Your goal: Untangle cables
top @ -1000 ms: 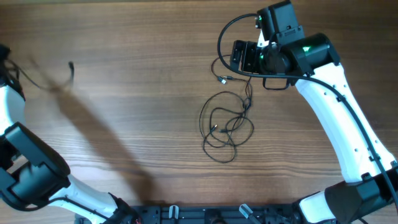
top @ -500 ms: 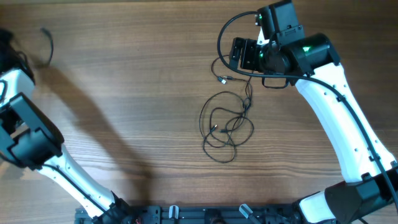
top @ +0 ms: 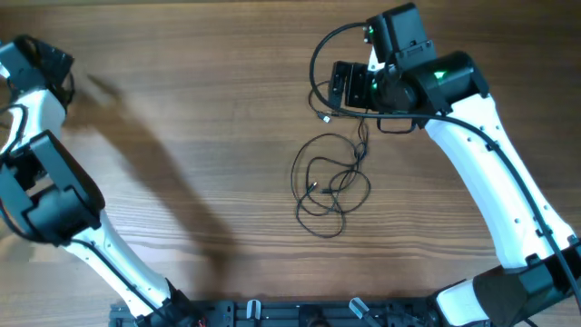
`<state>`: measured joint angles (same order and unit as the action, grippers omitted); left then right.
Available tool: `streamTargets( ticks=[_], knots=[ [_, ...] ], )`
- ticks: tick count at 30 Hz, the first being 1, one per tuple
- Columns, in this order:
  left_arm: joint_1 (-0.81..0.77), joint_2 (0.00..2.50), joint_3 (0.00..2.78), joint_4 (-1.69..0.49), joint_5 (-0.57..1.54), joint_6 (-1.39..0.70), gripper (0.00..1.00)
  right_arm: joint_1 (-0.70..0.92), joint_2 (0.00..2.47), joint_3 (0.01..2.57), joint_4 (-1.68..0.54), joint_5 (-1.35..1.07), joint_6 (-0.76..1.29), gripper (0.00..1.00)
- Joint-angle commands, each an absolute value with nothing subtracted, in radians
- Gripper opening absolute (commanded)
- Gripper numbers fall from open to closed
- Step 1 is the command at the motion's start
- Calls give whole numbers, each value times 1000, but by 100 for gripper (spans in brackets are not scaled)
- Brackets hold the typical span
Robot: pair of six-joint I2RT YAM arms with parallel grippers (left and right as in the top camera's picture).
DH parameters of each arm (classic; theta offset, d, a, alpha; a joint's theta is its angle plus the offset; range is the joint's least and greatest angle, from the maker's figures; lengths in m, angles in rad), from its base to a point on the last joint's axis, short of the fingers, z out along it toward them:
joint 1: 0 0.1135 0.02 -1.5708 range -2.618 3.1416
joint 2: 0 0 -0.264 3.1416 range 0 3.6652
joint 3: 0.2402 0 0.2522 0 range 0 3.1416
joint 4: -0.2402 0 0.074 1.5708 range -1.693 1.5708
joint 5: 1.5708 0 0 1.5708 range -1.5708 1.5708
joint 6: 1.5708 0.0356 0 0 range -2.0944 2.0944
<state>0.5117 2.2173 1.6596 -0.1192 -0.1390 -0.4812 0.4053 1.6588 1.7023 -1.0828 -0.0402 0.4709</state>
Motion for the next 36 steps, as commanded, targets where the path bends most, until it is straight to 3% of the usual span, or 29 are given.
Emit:
streamTargets(
  ticks=[1, 9, 12, 18, 24, 27, 36],
  knots=[
    [471, 1964, 1665, -280, -168, -491, 100, 408, 1664, 1693, -1093, -20, 474, 100],
    [214, 1677, 1665, -604, -7, -479, 100, 405, 1479, 1693, -1174, 125, 501, 100],
    [81, 1686, 1664, -709, 132, -480, 100, 405, 1367, 1693, -1237, 162, 497, 100],
    [-173, 1750, 1656, -907, 138, -468, 98, 405, 1212, 1693, -1386, 418, 677, 100],
    [-405, 1840, 1655, -1070, 58, -238, 91, 405, 1110, 1693, -1426, 479, 709, 100],
    [-468, 1890, 1653, -1145, -39, -238, 86, 405, 1100, 1693, -1453, 473, 710, 100],
    [-561, 2055, 1653, -1202, 24, -242, 81, 405, 1130, 1693, -1481, 476, 707, 100]
  ],
)
